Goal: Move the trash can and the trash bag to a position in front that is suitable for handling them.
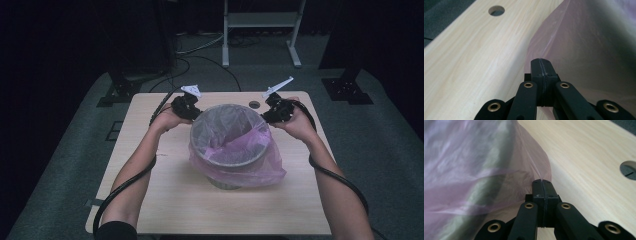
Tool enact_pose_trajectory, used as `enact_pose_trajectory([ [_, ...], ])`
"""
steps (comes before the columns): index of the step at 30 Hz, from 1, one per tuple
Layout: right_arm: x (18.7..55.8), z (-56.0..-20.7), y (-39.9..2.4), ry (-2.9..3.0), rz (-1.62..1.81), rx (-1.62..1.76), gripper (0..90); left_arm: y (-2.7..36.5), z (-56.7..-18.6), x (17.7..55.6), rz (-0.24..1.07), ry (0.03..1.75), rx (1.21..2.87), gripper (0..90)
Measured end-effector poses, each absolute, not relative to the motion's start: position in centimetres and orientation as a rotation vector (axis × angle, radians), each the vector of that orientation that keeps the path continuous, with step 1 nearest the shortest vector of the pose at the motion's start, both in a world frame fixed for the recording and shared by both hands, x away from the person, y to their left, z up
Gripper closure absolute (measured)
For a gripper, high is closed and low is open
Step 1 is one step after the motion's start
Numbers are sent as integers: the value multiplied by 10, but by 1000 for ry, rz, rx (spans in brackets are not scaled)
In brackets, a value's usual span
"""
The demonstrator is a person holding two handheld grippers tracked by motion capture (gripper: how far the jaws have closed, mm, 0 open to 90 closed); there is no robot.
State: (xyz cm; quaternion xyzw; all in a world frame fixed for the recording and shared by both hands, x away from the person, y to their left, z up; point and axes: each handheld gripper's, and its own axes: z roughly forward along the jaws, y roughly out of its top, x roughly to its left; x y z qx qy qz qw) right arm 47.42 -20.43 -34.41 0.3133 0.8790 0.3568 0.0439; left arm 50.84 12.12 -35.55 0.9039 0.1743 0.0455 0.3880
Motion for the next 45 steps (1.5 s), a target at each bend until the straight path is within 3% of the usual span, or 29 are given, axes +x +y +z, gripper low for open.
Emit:
enact_pose_trajectory([
  [3,472,-348,-206,2677,1108,968,900,123,-359,506,99,444,2289,900],
  [6,468,-344,-212,2637,1129,973,740,130,-354,505,97,472,2271,755],
  [8,464,-338,-219,2617,1143,981,713,140,-345,503,114,481,2252,722],
  [20,437,-288,-243,2554,1204,922,658,162,-305,484,141,443,2217,620],
  [28,422,-271,-226,2593,1273,798,591,161,-279,469,138,391,2197,569],
  [35,427,-276,-203,2632,1194,739,536,142,-281,465,83,351,2239,483],
  [38,429,-279,-196,2622,1169,726,587,135,-289,467,90,349,2280,513],
  [45,433,-279,-187,2576,1100,724,746,136,-293,474,68,396,2234,690],
])
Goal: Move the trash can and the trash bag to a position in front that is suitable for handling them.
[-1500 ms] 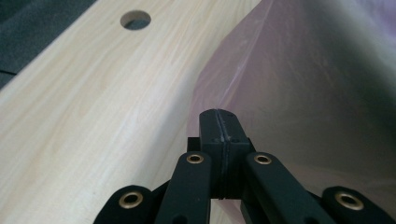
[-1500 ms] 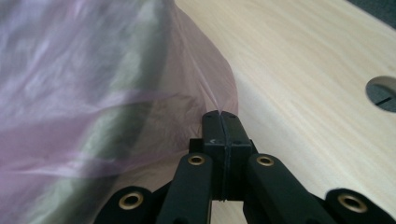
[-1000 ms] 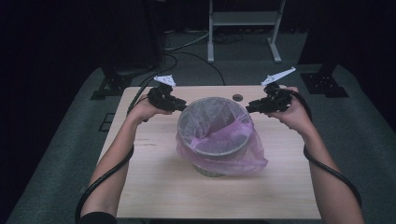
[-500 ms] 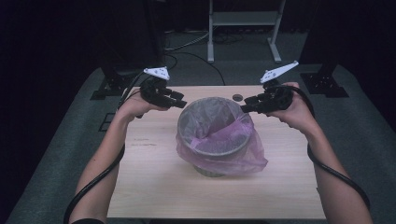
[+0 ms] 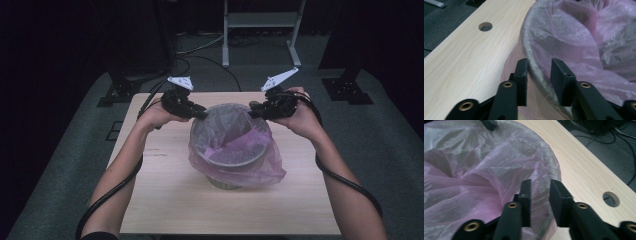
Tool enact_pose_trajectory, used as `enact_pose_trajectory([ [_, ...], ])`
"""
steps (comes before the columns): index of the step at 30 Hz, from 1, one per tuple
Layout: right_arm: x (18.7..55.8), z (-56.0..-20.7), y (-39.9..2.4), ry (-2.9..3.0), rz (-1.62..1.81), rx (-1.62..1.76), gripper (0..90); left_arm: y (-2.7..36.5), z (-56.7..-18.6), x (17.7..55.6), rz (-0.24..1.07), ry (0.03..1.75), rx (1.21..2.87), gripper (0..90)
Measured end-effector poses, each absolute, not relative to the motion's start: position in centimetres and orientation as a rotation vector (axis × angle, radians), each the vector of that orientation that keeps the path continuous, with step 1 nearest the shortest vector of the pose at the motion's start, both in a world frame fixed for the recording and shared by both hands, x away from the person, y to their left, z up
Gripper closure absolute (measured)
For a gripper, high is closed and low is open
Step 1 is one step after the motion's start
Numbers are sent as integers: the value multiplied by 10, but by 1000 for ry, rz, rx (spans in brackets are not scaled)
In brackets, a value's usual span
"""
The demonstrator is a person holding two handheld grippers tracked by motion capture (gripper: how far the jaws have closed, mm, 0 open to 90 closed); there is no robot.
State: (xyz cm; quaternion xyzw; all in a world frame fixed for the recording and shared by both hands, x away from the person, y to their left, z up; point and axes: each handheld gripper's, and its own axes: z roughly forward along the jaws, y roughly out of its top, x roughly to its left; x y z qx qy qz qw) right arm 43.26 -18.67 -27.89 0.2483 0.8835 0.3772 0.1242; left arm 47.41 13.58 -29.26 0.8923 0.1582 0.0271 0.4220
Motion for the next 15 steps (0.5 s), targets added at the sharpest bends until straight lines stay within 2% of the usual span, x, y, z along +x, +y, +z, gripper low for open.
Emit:
enact_pose_trajectory([
  [4,438,-280,-187,2547,1061,750,679,135,-290,474,71,398,2239,710],
  [7,441,-286,-186,2561,1036,775,774,136,-288,475,70,402,2223,752],
  [9,443,-288,-188,2558,1061,796,785,139,-286,477,72,399,2201,796],
  [11,443,-287,-189,2551,1085,803,798,141,-283,477,92,416,2187,896],
  [15,446,-284,-194,2541,1153,822,833,144,-289,482,86,451,2187,899],
])
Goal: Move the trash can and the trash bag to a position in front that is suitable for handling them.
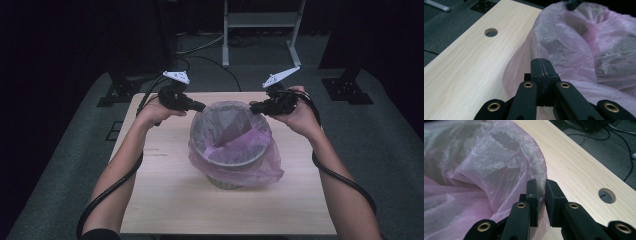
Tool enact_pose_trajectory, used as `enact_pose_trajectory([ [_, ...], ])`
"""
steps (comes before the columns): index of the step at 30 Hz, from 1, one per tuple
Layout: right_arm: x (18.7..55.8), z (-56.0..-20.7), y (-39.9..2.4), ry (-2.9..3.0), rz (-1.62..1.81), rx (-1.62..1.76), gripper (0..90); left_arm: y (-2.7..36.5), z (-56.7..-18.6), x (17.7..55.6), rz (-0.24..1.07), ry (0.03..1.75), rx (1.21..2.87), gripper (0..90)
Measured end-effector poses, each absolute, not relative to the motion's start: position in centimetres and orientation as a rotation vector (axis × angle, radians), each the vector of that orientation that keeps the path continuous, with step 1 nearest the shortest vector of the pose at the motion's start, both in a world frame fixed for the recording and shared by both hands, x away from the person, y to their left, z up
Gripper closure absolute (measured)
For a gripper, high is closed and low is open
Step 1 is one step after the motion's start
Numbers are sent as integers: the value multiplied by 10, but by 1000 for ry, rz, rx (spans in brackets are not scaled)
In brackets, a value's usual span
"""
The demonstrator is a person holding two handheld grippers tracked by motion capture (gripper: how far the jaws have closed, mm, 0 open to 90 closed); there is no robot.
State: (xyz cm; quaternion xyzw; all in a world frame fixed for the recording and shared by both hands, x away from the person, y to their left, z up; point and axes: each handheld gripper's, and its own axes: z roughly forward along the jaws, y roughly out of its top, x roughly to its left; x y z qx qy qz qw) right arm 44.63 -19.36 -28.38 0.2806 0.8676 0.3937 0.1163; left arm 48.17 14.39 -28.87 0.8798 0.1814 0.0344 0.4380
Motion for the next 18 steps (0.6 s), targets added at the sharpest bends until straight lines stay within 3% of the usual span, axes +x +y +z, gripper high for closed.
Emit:
enact_pose_trajectory([
  [1,447,-283,-196,2533,1190,827,893,145,-290,483,77,461,2176,898],
  [11,459,-303,-206,2540,1218,950,900,141,-321,492,45,530,2178,893],
  [14,460,-306,-206,2554,1162,958,900,138,-328,493,37,543,2204,824],
  [18,455,-303,-214,2525,1170,978,744,144,-328,490,42,553,2192,678],
])
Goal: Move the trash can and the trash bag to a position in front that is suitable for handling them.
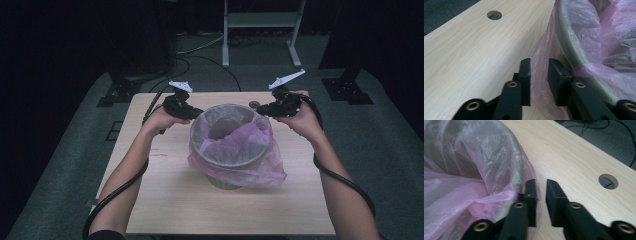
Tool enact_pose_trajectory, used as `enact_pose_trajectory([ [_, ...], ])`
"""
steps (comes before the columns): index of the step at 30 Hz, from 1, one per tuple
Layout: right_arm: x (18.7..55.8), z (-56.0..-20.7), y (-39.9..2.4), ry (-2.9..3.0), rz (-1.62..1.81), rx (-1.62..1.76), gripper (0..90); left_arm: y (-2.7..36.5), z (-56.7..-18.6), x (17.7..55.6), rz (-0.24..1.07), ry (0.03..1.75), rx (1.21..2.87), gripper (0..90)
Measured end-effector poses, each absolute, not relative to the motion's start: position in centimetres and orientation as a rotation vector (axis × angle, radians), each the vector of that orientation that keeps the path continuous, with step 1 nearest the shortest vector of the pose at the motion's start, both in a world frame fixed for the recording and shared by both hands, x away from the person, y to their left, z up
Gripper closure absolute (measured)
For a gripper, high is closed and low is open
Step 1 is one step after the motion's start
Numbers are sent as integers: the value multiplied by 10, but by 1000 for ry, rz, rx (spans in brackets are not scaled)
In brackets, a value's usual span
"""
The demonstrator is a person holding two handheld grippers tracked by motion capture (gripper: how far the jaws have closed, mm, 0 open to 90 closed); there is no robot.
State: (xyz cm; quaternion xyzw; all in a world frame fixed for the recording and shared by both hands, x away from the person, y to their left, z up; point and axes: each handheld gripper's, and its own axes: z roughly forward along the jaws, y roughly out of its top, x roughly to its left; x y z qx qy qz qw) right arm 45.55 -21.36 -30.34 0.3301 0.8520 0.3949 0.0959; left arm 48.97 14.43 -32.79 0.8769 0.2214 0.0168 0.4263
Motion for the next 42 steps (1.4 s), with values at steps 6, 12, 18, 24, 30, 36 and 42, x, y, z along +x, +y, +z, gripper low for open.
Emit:
enact_pose_trajectory([
  [6,437,-277,-224,2484,1210,930,676,160,-320,483,80,575,2192,513],
  [12,422,-263,-210,2554,1253,816,730,175,-320,474,97,583,2195,450],
  [18,417,-265,-181,2658,1225,715,789,184,-323,464,88,569,2194,406],
  [24,420,-273,-159,2746,1193,633,788,191,-326,455,92,559,2201,367],
  [30,420,-282,-137,2815,1077,555,789,196,-328,449,95,563,2218,326],
  [36,407,-303,-118,2939,890,467,812,195,-331,443,81,549,2225,297],
  [42,384,-305,-115,3008,816,380,823,197,-332,438,73,551,2218,291],
])
